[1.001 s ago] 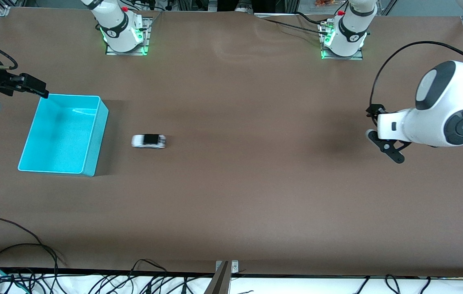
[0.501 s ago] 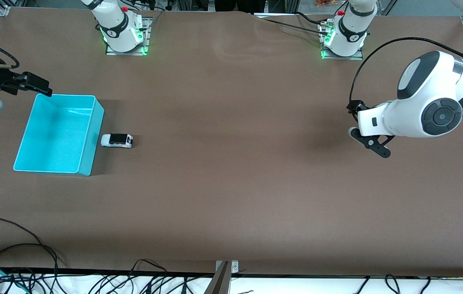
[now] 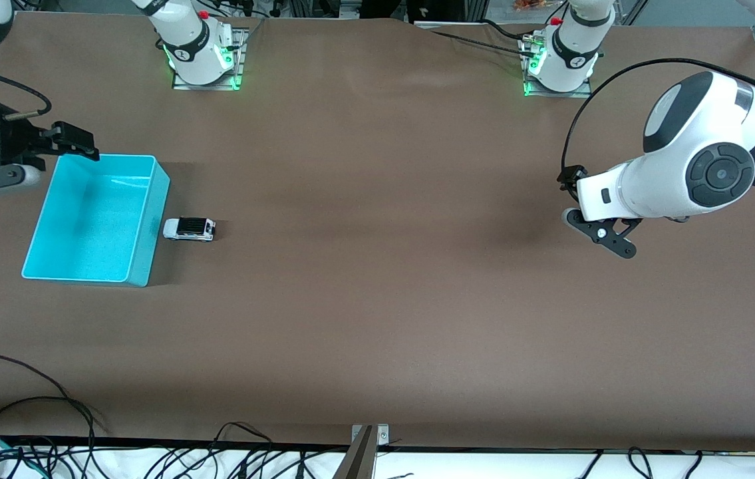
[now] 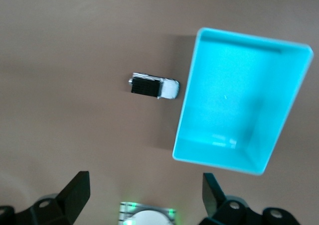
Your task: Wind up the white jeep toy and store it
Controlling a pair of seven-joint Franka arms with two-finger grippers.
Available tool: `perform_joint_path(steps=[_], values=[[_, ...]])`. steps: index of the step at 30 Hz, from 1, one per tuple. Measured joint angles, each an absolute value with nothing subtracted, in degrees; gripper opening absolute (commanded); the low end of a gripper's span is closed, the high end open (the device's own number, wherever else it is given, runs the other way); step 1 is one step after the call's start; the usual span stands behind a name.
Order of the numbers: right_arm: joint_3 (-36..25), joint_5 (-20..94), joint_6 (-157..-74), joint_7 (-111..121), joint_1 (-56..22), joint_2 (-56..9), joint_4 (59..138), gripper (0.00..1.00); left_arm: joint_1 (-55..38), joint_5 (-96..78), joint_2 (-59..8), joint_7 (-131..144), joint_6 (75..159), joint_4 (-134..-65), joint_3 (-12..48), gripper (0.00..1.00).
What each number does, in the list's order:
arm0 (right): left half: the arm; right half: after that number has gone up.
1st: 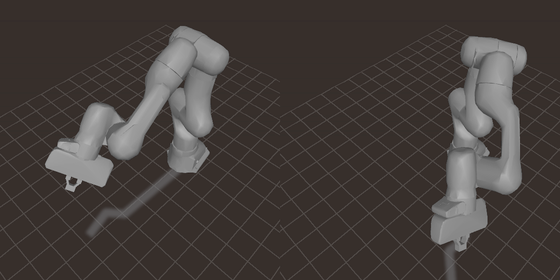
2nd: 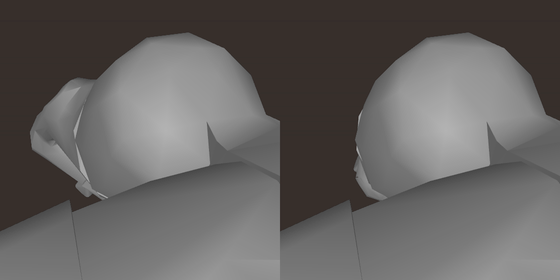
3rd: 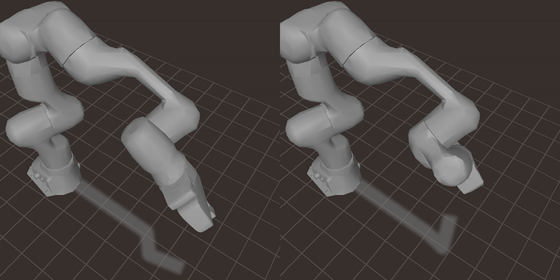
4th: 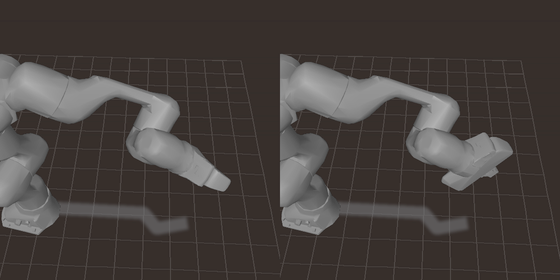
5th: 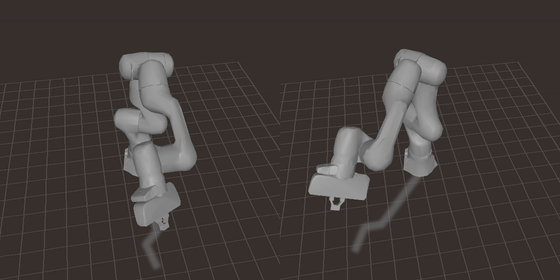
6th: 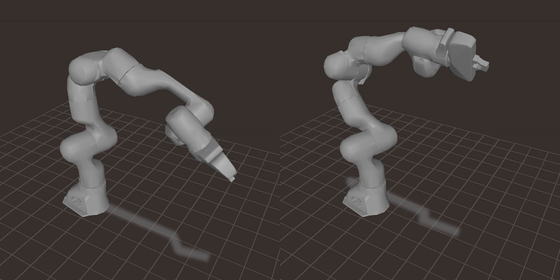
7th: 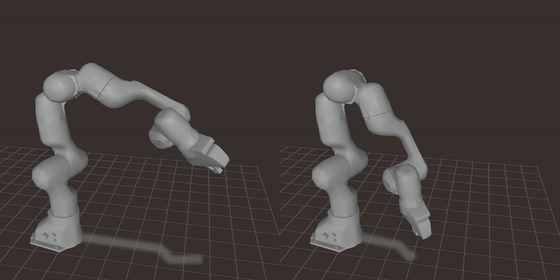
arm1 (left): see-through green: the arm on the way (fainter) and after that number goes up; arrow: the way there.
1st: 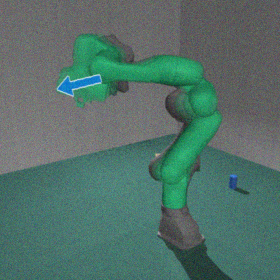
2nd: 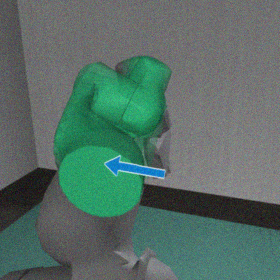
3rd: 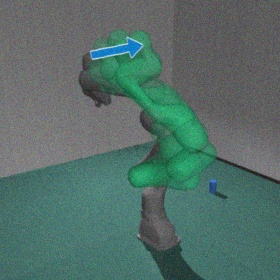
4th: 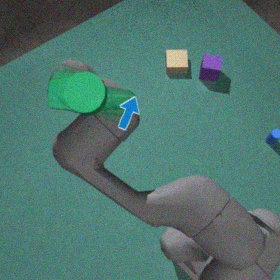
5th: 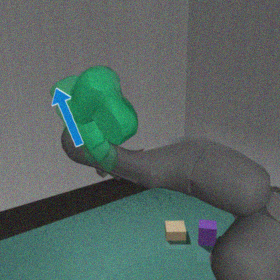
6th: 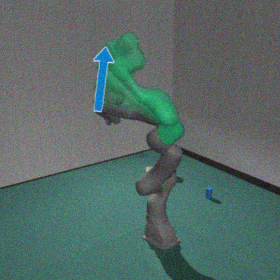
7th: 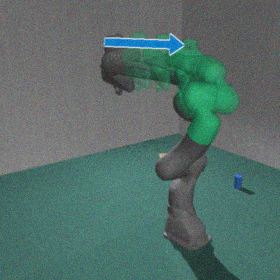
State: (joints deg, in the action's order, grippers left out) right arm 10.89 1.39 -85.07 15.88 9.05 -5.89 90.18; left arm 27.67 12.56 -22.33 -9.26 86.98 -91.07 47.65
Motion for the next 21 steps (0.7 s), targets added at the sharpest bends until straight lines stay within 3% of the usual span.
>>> perform_joint_path(steps=[8,16,21], values=[[10.9,1.6,-87.3,33.6,8.6,-9.3,91.0,1.0,6.8,8.2,-18.1,-8.8,89.4,-90.8,25.5,1.0],[11.6,1.6,-95.7,48.7,8.0,-11.4,97.4,1.0,-0.4,3.9,-13.9,-8.6,96.1,-90.8,11.9,1.0],[12.8,1.6,-101.1,54.8,8.0,-11.7,103.0,1.0,-2.4,3.3,-11.1,-8.6,96.5,-91.3,7.2,1.0]])
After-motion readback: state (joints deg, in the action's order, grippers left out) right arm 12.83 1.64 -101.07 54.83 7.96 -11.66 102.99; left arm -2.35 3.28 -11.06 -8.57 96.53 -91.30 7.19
